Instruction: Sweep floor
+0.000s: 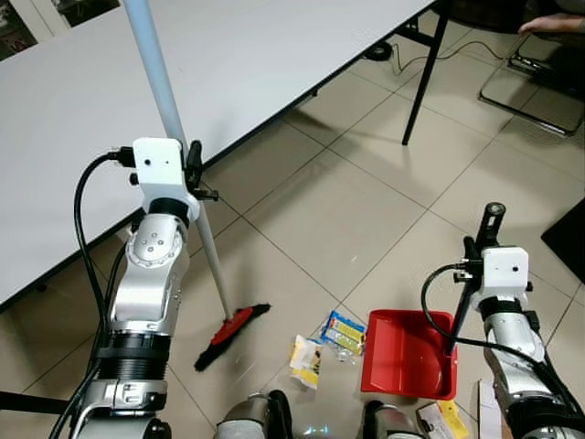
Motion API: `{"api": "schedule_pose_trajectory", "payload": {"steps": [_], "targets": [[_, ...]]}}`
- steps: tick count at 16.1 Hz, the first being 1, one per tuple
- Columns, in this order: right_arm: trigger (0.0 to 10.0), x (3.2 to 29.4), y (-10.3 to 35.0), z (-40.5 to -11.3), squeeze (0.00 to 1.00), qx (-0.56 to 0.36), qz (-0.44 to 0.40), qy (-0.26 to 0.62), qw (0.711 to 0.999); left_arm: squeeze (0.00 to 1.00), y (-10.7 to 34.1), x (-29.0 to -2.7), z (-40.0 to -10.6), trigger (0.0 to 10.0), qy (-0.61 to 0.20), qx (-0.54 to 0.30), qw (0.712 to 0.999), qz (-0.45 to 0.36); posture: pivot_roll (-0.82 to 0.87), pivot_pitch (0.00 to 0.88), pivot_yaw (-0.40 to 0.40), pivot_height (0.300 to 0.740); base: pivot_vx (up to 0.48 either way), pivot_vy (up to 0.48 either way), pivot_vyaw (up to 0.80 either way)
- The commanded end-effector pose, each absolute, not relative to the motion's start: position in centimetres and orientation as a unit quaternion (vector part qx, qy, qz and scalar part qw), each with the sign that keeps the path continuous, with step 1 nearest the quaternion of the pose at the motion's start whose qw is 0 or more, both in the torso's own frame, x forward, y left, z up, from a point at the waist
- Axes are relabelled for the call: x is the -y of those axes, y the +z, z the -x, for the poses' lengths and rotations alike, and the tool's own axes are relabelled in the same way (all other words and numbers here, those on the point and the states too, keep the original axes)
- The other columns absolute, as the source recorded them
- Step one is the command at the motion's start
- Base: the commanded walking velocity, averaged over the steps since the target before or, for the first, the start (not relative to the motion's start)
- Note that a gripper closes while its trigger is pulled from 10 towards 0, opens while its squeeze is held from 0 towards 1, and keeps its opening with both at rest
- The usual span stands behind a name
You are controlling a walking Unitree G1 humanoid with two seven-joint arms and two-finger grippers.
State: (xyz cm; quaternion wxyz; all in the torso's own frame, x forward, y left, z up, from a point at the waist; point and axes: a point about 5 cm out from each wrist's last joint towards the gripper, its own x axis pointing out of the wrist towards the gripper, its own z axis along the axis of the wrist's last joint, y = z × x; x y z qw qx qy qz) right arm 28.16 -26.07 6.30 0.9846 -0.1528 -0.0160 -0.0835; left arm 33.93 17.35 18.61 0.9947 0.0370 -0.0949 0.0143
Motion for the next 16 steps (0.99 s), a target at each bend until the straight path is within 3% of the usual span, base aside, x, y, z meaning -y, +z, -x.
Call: {"api": "schedule_pose_trajectory", "payload": {"steps": [1, 10, 16], "targets": [[10.0, 26.4, 7.0, -28.3, 0.00, 0.033, 0.159, -0.088, 0.983, 0.00, 20.0, -17.5, -33.9, 10.0, 0.015, 0.120, 0.992, -0.042, -0.04, 0.175, 0.125, 0.740, 0.000, 0.000, 0.00], [10.0, 25.7, 6.5, -28.3, 0.00, 0.023, 0.165, -0.073, 0.983, 0.00, 20.5, -18.1, -34.2, 10.0, 0.026, 0.127, 0.990, -0.051, -0.04, 0.176, 0.121, 0.740, 0.000, 0.000, 0.00], [10.0, 25.3, 8.8, -29.4, 0.00, 0.078, 0.147, -0.076, 0.983, 0.00, 20.5, -17.7, -34.3, 10.0, 0.023, 0.130, 0.990, -0.044, -0.05, 0.172, 0.113, 0.740, 0.000, 0.000, 0.00]]}}
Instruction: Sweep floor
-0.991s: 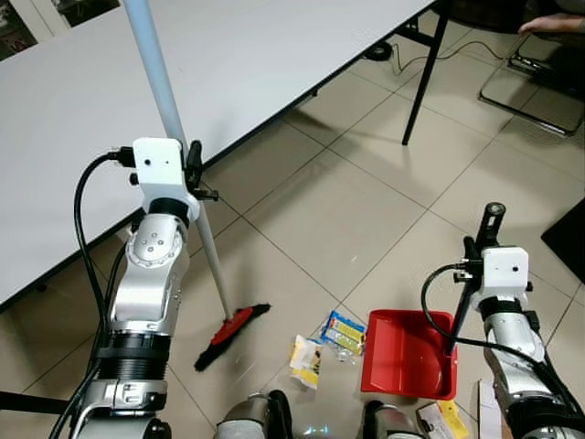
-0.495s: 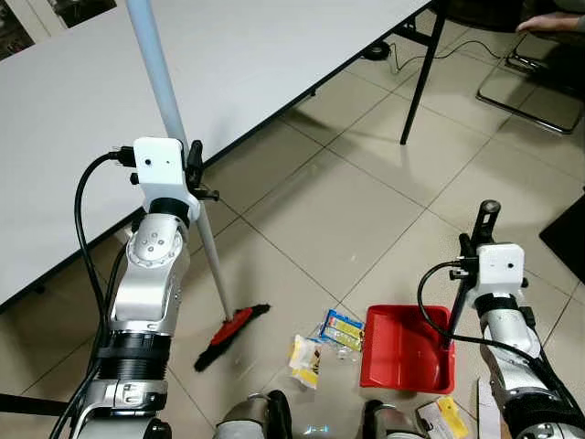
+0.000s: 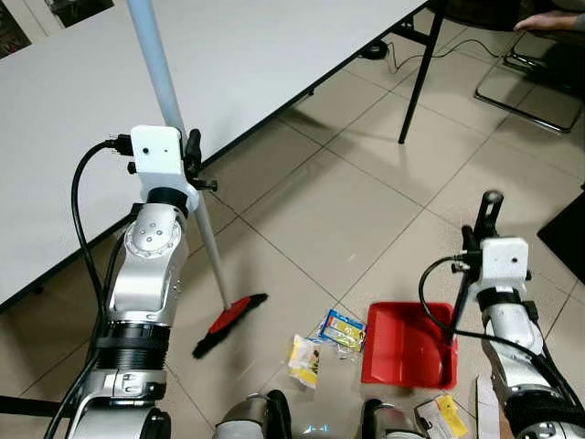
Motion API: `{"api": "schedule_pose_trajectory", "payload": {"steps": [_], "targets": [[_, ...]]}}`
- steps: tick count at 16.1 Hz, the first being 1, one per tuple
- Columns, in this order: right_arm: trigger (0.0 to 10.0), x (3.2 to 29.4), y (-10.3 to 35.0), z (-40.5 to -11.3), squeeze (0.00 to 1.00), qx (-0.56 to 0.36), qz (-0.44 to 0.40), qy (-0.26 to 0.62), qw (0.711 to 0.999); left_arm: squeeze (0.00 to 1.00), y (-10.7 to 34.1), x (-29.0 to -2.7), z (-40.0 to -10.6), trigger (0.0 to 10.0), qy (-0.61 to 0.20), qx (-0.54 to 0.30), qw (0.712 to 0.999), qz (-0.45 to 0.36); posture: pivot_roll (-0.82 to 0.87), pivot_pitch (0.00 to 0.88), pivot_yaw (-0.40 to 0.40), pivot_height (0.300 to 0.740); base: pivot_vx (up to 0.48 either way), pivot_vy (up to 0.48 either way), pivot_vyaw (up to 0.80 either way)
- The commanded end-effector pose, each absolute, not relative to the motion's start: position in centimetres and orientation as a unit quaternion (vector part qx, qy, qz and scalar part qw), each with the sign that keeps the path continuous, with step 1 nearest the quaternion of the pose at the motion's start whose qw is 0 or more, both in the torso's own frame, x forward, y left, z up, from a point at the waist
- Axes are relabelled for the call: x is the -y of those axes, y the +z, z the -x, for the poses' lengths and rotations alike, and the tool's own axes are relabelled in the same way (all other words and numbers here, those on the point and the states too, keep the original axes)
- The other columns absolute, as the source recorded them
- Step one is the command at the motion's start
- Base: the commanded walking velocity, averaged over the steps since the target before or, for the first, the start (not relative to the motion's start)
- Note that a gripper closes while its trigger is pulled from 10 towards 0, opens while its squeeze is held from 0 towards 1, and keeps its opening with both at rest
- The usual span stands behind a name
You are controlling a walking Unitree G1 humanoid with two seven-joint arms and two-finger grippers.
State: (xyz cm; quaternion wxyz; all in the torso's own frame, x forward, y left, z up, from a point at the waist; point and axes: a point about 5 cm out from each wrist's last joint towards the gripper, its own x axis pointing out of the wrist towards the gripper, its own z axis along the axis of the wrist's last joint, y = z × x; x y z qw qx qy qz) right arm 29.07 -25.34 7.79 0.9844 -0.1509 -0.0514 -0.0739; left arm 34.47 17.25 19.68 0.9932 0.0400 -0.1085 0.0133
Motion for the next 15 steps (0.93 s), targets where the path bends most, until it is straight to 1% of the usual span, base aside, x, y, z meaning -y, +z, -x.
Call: {"api": "schedule_pose_trajectory", "payload": {"steps": [1, 5, 7, 11, 15], "targets": [[10.0, 25.0, 9.0, -29.6, 0.00, 0.081, 0.145, -0.073, 0.983, 0.00, 20.5, -17.6, -34.2, 10.0, 0.022, 0.129, 0.990, -0.043, -0.05, 0.172, 0.113, 0.740, 0.000, 0.000, 0.00], [10.0, 24.9, 9.3, -29.7, 0.00, 0.088, 0.141, -0.072, 0.983, 0.00, 20.4, -17.6, -34.2, 10.0, 0.023, 0.128, 0.991, -0.041, -0.05, 0.171, 0.109, 0.740, 0.000, 0.000, 0.00], [10.0, 25.4, 10.3, -29.6, 0.00, 0.104, 0.146, -0.077, 0.981, 0.00, 20.3, -17.5, -34.2, 10.0, 0.022, 0.128, 0.991, -0.037, -0.06, 0.169, 0.106, 0.740, 0.000, 0.000, 0.00], [10.0, 26.4, 10.1, -29.1, 0.00, 0.093, 0.162, -0.086, 0.979, 0.00, 20.2, -17.4, -34.2, 10.0, 0.023, 0.127, 0.991, -0.035, -0.06, 0.172, 0.104, 0.740, 0.000, 0.000, 0.00], [10.0, 26.6, 9.4, -28.7, 0.00, 0.075, 0.181, -0.083, 0.977, 0.00, 20.2, -17.5, -34.2, 10.0, 0.023, 0.126, 0.991, -0.037, -0.05, 0.172, 0.108, 0.740, 0.000, 0.000, 0.00]]}}
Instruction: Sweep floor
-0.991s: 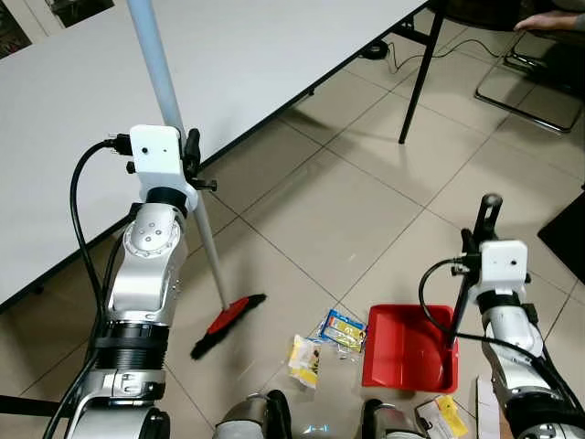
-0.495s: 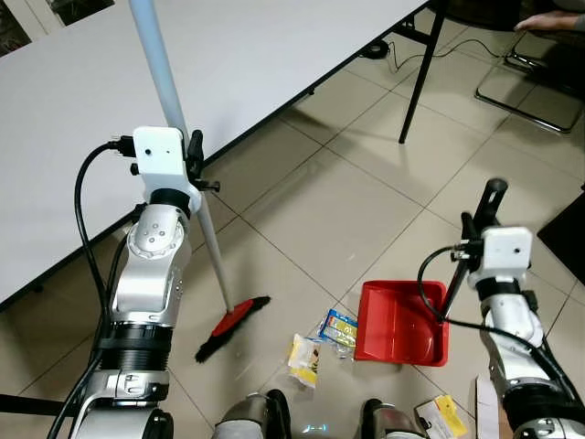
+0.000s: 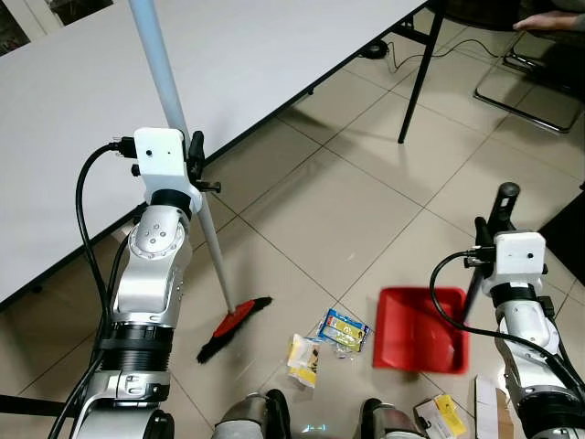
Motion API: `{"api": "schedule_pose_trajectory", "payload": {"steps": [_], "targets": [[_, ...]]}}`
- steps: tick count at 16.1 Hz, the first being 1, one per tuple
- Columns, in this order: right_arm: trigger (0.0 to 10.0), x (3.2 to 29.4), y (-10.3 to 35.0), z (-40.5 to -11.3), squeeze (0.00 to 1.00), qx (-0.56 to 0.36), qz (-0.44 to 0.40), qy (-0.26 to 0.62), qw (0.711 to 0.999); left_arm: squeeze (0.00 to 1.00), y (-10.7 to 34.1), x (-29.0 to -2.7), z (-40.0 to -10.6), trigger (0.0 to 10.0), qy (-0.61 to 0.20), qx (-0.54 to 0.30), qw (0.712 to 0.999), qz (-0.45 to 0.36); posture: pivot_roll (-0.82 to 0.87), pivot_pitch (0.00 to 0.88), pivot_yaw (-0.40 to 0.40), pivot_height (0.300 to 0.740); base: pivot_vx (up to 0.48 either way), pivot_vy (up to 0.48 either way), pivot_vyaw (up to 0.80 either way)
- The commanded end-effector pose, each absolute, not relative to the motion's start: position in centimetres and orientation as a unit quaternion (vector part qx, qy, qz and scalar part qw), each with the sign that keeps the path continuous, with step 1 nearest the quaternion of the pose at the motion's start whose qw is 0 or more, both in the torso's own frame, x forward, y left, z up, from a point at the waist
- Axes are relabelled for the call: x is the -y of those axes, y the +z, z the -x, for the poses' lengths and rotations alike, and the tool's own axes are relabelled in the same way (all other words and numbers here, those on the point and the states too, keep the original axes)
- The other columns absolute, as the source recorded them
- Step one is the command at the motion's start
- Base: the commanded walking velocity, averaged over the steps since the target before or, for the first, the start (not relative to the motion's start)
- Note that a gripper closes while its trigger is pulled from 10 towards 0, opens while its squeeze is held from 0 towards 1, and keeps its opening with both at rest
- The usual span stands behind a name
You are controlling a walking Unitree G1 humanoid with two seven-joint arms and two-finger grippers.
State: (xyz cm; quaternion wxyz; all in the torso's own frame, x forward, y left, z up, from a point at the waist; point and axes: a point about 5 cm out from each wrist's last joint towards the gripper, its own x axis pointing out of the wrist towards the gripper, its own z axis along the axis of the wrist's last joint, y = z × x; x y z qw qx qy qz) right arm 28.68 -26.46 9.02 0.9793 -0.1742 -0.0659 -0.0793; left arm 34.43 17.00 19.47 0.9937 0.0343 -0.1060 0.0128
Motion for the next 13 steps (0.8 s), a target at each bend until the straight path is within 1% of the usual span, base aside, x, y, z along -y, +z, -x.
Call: {"api": "schedule_pose_trajectory", "payload": {"steps": [1, 9, 13], "targets": [[10.0, 26.7, 9.2, -28.6, 0.00, 0.070, 0.182, -0.084, 0.977, 0.00, 20.2, -17.6, -34.2, 10.0, 0.023, 0.126, 0.991, -0.037, -0.05, 0.170, 0.109, 0.740, 0.000, 0.000, 0.00], [10.0, 25.9, 6.7, -27.8, 0.00, 0.028, 0.177, -0.087, 0.980, 0.00, 20.5, -18.0, -34.1, 10.0, 0.020, 0.126, 0.991, -0.045, -0.03, 0.180, 0.135, 0.740, 0.000, 0.000, 0.00], [10.0, 25.8, 6.1, -27.4, 0.00, 0.020, 0.181, -0.090, 0.979, 0.00, 20.0, -18.2, -34.4, 10.0, 0.020, 0.114, 0.992, -0.052, -0.02, 0.189, 0.149, 0.740, 0.000, 0.000, 0.00]]}}
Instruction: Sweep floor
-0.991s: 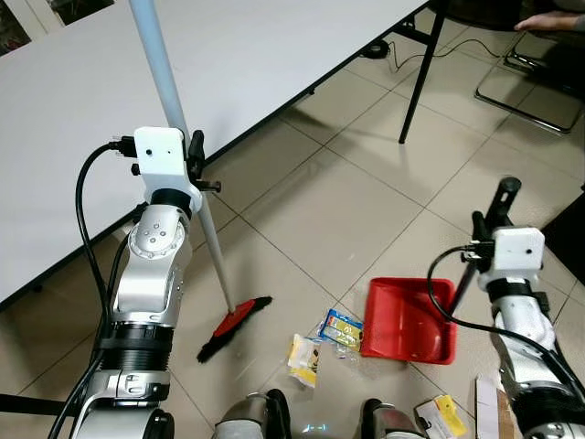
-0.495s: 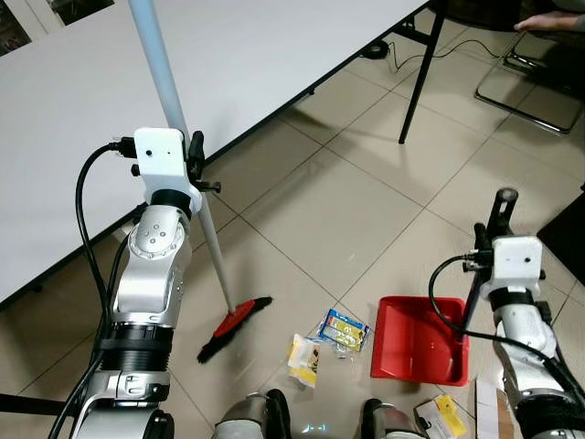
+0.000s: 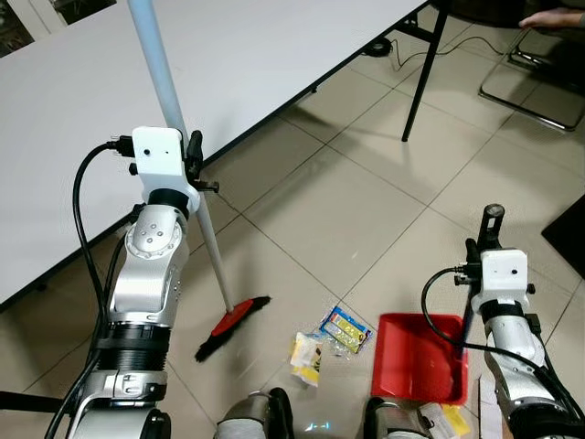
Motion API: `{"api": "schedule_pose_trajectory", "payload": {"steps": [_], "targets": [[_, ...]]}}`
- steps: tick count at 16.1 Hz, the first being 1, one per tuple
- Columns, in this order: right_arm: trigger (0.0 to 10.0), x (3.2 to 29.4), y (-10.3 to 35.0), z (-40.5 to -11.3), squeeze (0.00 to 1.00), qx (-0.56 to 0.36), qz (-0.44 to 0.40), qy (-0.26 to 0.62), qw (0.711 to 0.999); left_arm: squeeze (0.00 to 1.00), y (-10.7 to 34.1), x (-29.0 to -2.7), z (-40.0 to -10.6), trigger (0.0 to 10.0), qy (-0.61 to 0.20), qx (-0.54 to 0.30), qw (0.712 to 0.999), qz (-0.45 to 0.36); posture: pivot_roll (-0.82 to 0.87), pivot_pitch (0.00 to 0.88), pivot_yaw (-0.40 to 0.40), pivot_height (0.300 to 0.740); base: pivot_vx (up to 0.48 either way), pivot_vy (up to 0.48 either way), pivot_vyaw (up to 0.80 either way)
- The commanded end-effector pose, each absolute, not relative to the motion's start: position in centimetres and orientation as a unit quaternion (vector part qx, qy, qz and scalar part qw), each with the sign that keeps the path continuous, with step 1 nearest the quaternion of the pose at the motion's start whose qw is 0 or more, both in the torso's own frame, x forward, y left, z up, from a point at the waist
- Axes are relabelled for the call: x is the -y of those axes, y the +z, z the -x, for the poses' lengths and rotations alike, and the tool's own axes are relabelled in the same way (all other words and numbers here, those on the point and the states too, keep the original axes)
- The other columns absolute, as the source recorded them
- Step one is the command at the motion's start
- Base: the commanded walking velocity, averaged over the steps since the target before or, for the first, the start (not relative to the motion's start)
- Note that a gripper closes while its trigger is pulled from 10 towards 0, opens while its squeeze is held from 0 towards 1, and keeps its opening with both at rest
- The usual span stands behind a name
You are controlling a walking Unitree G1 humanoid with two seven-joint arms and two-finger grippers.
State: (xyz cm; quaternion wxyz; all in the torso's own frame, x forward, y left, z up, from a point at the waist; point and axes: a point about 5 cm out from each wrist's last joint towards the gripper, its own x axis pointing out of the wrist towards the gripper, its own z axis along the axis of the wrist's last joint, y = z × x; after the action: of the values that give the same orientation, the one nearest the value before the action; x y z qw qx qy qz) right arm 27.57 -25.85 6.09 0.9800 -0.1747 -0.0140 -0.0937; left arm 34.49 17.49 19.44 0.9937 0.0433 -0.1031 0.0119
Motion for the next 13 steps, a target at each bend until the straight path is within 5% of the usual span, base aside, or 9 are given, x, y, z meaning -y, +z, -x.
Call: {"api": "schedule_pose_trajectory", "payload": {"steps": [1, 4, 9, 13], "targets": [[10.0, 25.7, 5.9, -27.4, 0.00, 0.018, 0.181, -0.091, 0.979, 0.00, 19.9, -18.3, -34.6, 10.0, 0.022, 0.110, 0.992, -0.054, -0.02, 0.190, 0.151, 0.740, 0.000, 0.000, 0.00], [10.0, 24.8, 5.5, -27.4, 0.00, 0.015, 0.173, -0.086, 0.981, 0.00, 20.0, -16.7, -36.1, 10.0, 0.022, 0.100, 0.994, -0.044, -0.02, 0.198, 0.165, 0.740, 0.000, 0.000, 0.00], [10.0, 23.3, 5.6, -28.1, 0.00, 0.028, 0.151, -0.075, 0.985, 0.00, 20.0, -8.8, -36.9, 10.0, -0.079, 0.081, 0.989, 0.094, -0.04, 0.210, 0.176, 0.740, 0.000, 0.000, 0.00], [10.0, 21.5, 6.2, -29.3, 0.00, 0.043, 0.125, -0.056, 0.990, 0.00, 20.3, -5.6, -36.4, 10.0, -0.122, 0.066, 0.981, 0.136, -0.04, 0.220, 0.185, 0.740, 0.000, 0.000, 0.00]]}}
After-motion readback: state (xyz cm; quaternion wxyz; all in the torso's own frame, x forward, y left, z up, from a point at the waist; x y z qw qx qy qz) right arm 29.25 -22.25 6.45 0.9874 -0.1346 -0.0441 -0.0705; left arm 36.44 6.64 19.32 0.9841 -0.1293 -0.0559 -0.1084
